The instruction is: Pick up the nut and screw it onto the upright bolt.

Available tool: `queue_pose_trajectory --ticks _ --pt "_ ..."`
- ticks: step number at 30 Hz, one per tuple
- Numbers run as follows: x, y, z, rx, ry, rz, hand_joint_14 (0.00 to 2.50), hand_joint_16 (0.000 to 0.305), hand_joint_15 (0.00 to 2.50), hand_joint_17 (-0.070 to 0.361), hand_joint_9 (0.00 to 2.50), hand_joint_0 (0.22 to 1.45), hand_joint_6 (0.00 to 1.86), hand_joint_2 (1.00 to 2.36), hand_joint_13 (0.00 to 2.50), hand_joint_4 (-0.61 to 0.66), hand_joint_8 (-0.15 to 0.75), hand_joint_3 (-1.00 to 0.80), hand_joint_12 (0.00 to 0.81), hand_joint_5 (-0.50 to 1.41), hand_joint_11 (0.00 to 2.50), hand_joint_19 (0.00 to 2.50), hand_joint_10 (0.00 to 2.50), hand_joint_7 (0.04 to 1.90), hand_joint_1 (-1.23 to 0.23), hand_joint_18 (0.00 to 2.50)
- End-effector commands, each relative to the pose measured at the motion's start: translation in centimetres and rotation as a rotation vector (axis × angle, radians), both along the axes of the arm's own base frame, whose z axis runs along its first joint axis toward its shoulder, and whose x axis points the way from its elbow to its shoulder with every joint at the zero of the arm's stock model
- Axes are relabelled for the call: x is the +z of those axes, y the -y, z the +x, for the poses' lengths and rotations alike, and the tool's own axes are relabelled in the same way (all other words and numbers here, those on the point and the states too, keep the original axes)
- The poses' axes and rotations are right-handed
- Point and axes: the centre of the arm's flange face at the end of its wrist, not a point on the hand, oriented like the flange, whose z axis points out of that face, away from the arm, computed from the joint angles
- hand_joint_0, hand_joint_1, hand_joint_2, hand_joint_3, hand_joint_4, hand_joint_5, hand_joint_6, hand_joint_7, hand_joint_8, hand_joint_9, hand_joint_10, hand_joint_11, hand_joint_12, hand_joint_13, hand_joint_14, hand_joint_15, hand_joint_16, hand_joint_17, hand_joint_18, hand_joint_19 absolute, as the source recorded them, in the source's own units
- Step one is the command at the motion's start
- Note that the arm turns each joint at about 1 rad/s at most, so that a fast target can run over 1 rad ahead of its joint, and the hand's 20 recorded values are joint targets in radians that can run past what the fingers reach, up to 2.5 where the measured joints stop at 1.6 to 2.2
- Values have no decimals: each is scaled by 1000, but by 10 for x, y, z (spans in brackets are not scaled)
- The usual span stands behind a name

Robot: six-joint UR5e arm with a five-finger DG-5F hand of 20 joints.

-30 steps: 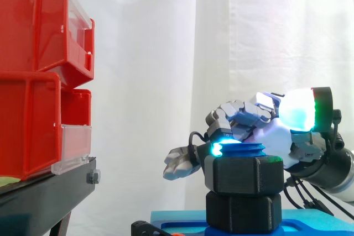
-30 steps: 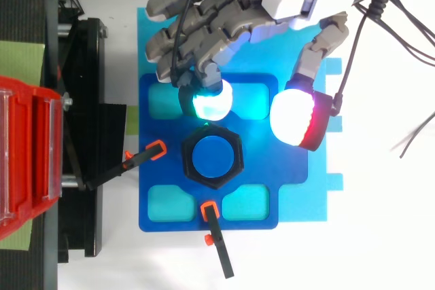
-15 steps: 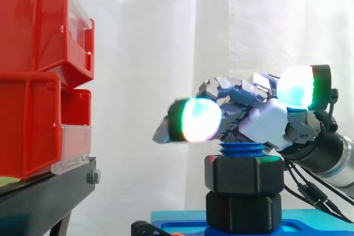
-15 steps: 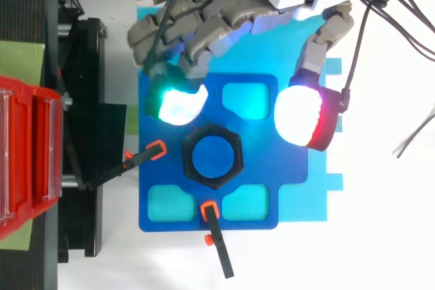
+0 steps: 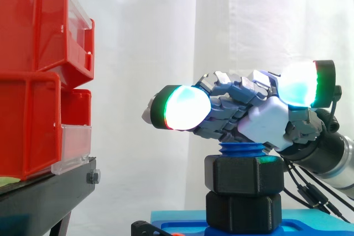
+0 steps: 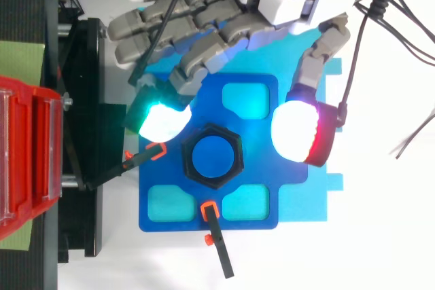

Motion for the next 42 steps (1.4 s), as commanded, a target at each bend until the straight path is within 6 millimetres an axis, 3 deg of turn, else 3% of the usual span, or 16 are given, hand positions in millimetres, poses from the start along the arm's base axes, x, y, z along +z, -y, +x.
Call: queue_pose_trajectory --ticks 1,9,42 --pt "-7 -7 -1 -4 -15 7 0 56 0 125 193 439 500 1000 88 47 187 -500 339 -260 0 0 0 540 -218 0" --pt "-28 -16 1 -3 -14 28 0 56 0 126 168 439 501 1000 72 44 188 -500 343 -264 0 0 0 543 -206 0" --pt "-41 -28 1 -1 -55 39 0 56 0 126 177 443 501 1000 107 62 200 -500 345 -260 0 0 0 582 -192 0"
